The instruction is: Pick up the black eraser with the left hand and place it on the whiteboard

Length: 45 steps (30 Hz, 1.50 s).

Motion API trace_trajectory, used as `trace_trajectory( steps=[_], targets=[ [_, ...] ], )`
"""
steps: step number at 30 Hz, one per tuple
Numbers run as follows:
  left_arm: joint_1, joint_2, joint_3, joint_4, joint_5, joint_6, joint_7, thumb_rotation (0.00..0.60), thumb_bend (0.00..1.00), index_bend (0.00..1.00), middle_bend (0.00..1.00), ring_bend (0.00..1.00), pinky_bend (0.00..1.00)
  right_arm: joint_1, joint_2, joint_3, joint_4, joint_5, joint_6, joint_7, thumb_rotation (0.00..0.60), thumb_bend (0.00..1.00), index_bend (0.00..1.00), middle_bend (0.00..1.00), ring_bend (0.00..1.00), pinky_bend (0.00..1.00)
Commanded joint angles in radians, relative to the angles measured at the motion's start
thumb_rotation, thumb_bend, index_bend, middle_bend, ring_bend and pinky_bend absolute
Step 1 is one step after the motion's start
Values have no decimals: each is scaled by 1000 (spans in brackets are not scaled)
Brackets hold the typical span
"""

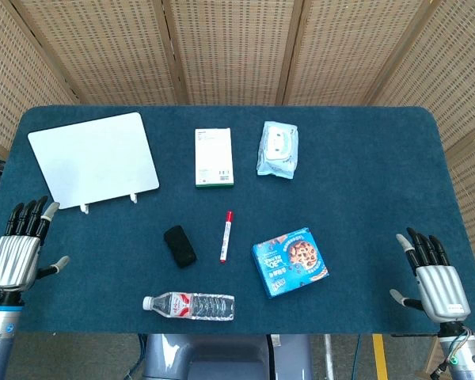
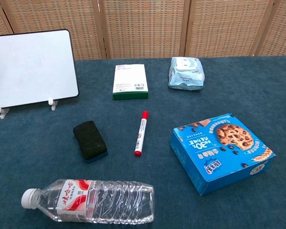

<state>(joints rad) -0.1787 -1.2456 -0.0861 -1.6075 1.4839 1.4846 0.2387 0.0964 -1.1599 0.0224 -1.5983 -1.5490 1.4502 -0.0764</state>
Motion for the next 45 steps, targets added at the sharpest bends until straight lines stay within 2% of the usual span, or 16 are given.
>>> trace_trajectory(
  steps=[1, 34, 37, 45],
  targets=[
    [0, 1, 0, 0, 0, 0, -1, 600, 0, 0, 0, 0, 0, 0, 0, -1, 1, 0, -2, 0, 600, 53, 28, 0, 0, 0],
    [-4, 6, 13, -8, 30, 0, -10, 600, 0, 0, 0, 0, 0, -5, 6, 1, -6, -7, 12, 6, 600, 53, 28, 0, 0, 0],
    [-13, 8, 11, -22, 34, -11, -12, 600, 0, 0, 0, 0, 0, -4, 5, 4, -6, -2, 11, 12, 600, 53, 28, 0, 0, 0],
    [-94, 54, 8, -86, 72, -121, 21, 600, 0, 0, 0, 0, 0, -7, 12, 9, -10, 0, 20, 25, 600, 53, 28, 0, 0, 0]
  ],
)
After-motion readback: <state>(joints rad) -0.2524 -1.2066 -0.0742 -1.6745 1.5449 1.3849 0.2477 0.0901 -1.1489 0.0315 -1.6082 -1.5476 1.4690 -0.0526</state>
